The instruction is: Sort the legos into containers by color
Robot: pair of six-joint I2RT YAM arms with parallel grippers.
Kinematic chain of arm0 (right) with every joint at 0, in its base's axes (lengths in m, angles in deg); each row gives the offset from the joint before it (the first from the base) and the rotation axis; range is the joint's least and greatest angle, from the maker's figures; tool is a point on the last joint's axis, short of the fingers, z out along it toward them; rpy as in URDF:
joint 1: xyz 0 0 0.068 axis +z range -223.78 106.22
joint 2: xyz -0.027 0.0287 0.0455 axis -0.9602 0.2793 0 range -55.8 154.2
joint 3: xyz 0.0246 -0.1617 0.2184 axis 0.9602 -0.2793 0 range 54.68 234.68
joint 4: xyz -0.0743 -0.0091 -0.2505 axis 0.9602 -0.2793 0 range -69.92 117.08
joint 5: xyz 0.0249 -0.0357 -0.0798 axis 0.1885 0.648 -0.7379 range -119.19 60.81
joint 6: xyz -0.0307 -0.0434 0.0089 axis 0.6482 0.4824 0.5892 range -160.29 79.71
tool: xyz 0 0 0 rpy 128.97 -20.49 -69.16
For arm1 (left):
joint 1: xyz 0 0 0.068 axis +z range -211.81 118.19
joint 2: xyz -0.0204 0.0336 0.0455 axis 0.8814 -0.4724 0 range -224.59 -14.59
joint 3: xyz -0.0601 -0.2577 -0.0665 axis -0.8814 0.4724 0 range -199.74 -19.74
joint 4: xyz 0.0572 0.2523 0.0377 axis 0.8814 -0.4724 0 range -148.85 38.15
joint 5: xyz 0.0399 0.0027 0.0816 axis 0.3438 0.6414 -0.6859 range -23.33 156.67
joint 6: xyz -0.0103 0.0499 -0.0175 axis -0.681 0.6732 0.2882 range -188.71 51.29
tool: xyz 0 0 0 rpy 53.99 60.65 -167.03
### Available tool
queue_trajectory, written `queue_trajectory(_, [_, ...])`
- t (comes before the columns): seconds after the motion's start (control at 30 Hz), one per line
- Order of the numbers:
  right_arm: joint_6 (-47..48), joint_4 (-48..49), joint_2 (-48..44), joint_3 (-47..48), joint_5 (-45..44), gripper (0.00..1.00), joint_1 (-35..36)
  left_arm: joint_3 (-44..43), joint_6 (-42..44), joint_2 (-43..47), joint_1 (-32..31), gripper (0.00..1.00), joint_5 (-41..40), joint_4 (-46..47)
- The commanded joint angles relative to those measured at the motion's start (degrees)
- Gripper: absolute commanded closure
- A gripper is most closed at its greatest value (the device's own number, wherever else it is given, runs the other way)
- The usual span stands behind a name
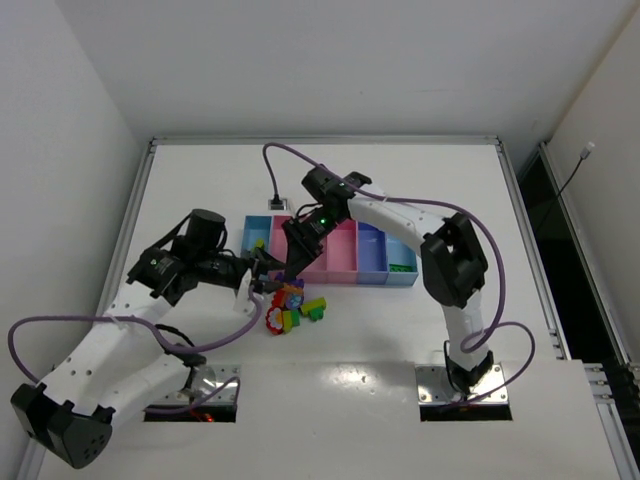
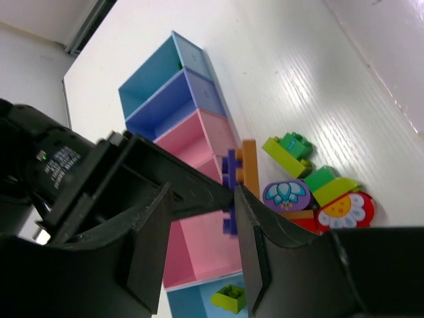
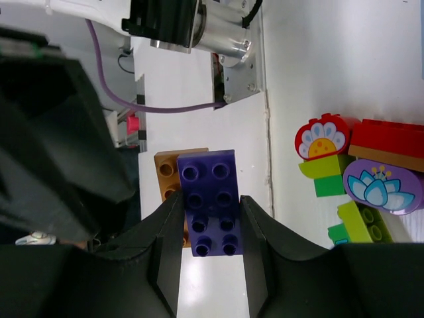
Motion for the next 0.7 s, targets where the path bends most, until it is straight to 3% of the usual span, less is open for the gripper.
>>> queue_trajectory(0.0, [-1.2, 1.9, 1.1, 2.6, 3.3, 1.00, 0.3, -0.5, -7.7, 1.0, -2.6, 0.52, -0.5, 6.6])
queue_trajectory(0.3, [-1.2, 1.9, 1.1, 2.6, 5.0, 1.00, -0.7, 0.5, -8.2, 1.5, -5.2, 0.51, -2.3, 6.6])
queue_trajectory(0.67, [-0.7, 1.9, 1.1, 2.6, 5.0, 1.00, -2.3, 0.0, -2.9, -1.0, -7.0, 0.46, -4.2, 1.5])
